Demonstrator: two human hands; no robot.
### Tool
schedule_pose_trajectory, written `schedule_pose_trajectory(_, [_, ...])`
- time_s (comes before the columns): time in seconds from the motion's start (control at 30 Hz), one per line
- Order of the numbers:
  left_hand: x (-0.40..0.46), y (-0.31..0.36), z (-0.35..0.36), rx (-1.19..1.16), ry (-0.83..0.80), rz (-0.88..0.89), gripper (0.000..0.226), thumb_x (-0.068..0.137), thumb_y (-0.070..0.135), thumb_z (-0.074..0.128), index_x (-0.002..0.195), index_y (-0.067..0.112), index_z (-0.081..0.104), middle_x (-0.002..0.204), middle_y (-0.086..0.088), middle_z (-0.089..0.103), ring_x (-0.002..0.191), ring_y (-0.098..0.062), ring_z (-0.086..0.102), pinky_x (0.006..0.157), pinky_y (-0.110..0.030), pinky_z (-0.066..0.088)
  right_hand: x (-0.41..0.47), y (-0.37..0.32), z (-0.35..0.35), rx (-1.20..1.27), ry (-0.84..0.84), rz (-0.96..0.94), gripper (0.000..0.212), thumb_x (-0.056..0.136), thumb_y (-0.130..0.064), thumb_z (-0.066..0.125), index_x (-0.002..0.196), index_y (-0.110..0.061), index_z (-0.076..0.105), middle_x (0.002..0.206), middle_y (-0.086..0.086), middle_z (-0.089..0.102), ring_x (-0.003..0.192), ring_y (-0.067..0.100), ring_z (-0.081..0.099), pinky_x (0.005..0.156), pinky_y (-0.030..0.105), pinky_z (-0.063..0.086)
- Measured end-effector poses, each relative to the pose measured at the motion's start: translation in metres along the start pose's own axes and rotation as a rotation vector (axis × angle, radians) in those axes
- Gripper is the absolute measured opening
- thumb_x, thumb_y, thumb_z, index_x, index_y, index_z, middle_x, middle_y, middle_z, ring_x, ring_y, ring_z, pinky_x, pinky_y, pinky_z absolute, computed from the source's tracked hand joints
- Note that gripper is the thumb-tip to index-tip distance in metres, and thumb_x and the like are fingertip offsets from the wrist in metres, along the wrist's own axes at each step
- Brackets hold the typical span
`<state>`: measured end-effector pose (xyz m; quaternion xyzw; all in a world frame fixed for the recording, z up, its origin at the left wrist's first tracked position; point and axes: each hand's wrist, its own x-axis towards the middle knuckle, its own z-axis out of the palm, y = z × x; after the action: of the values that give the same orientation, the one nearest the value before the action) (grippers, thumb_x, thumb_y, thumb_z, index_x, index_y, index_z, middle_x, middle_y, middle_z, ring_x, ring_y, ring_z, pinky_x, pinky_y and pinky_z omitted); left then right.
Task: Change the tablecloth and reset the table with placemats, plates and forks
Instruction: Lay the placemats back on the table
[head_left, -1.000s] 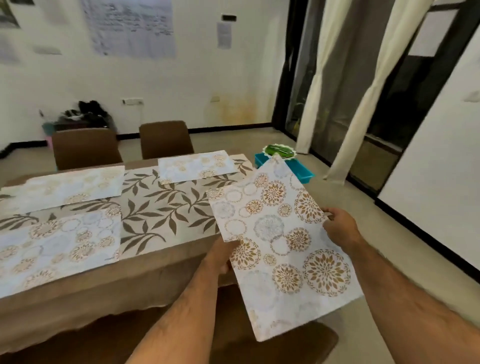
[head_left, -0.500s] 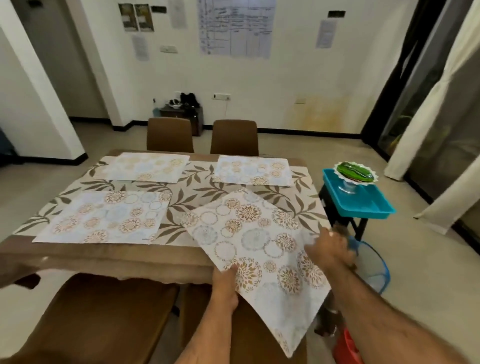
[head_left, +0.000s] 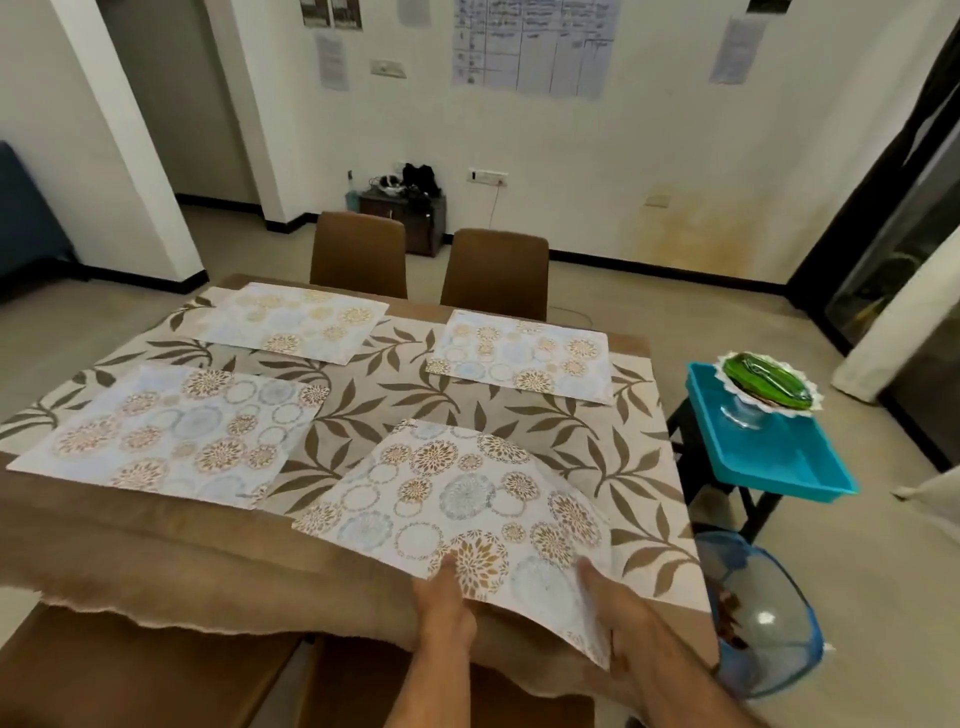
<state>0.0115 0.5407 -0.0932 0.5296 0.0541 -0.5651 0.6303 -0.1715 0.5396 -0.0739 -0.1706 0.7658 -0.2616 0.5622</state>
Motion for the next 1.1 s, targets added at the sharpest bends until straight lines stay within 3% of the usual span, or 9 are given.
schedule_pose_trajectory(0.07, [0.008,-0.008,0.008,0.01,0.026,0.052,0.044,0.096,-0.006,0.051,0.137,0.007,0.049,0.124,-0.012,0.06,0.097,-0.025,0.062,0.091,-0.041,0.049,0.02,-0.005,-0.004,0.036,-0.023,-0.014,0.054,0.093,-0.035,0.065,0.125,0.007,0.055,0.125,0.011,0.057,0.113,0.037,0.054,0.1,0.039,0.042])
schedule_pose_trajectory(0.17, [0.024,-0.027,0.017,0.154,0.045,0.062,0.042,0.096,-0.004,0.053,0.137,0.006,0.048,0.125,-0.012,0.06,0.107,-0.026,0.058,0.099,-0.041,0.045,0.048,-0.022,-0.016,0.008,0.027,-0.11,0.024,0.093,-0.007,0.062,0.115,0.003,0.059,0.111,0.013,0.062,0.095,0.032,0.056,0.091,0.038,0.047])
schedule_pose_trajectory(0.3, [0.034,-0.046,0.02,0.432,0.071,-0.048,0.031,0.093,0.012,0.064,0.123,0.006,0.057,0.111,-0.008,0.066,0.105,-0.03,0.059,0.101,-0.045,0.047,0.079,-0.044,-0.033,-0.08,0.085,-0.183,0.011,0.091,0.0,0.058,0.101,0.0,0.059,0.094,0.015,0.064,0.085,0.033,0.06,0.078,0.039,0.053])
schedule_pose_trajectory(0.37, [0.038,-0.047,0.02,0.568,0.121,-0.138,0.027,0.09,0.025,0.068,0.106,0.004,0.059,0.101,-0.011,0.067,0.096,-0.033,0.063,0.084,-0.052,0.056,0.095,-0.045,-0.038,-0.102,0.09,-0.215,0.007,0.091,0.002,0.057,0.097,-0.001,0.059,0.085,0.012,0.063,0.077,0.03,0.06,0.07,0.034,0.05])
schedule_pose_trajectory(0.5, [0.044,-0.045,0.015,0.727,0.239,-0.176,0.021,0.093,0.024,0.065,0.091,0.004,0.059,0.085,-0.015,0.069,0.072,-0.026,0.069,0.055,-0.035,0.058,0.117,-0.043,-0.039,-0.173,0.112,-0.261,0.019,0.089,0.0,0.06,0.107,-0.002,0.063,0.097,0.015,0.069,0.085,0.034,0.063,0.074,0.038,0.054])
schedule_pose_trajectory(0.63, [0.049,-0.051,0.014,0.804,0.252,-0.199,0.017,0.096,0.012,0.059,0.086,0.001,0.066,0.077,-0.013,0.071,0.059,-0.019,0.067,0.042,-0.026,0.052,0.123,-0.048,-0.043,-0.345,0.185,-0.322,0.039,0.085,-0.015,0.07,0.12,-0.006,0.056,0.113,0.016,0.066,0.092,0.035,0.062,0.08,0.039,0.052])
schedule_pose_trajectory(0.8, [0.045,-0.056,0.024,0.937,0.281,-0.133,0.025,0.092,0.023,0.066,0.076,0.004,0.068,0.074,-0.008,0.073,0.061,-0.017,0.068,0.058,-0.031,0.061,0.126,-0.05,-0.048,-0.588,0.224,-0.368,0.032,0.087,-0.021,0.067,0.114,-0.011,0.052,0.113,0.014,0.065,0.093,0.034,0.062,0.077,0.037,0.052])
schedule_pose_trajectory(1.0, [0.04,-0.052,0.031,0.994,0.287,-0.117,0.027,0.092,0.025,0.066,0.08,0.001,0.069,0.07,-0.008,0.068,0.047,-0.013,0.057,0.038,-0.018,0.049,0.126,-0.052,-0.051,-0.721,0.217,-0.384,0.04,0.08,-0.021,0.072,0.113,-0.013,0.05,0.112,0.014,0.064,0.092,0.034,0.064,0.075,0.04,0.056])
schedule_pose_trajectory(1.1, [0.042,-0.048,0.029,1.024,0.212,-0.133,0.019,0.094,0.021,0.062,0.086,0.004,0.064,0.069,-0.006,0.063,0.053,-0.016,0.059,0.059,-0.031,0.059,0.121,-0.055,-0.05,-0.759,0.229,-0.379,0.05,0.077,-0.026,0.075,0.12,-0.014,0.051,0.115,0.015,0.062,0.1,0.036,0.063,0.077,0.04,0.054])
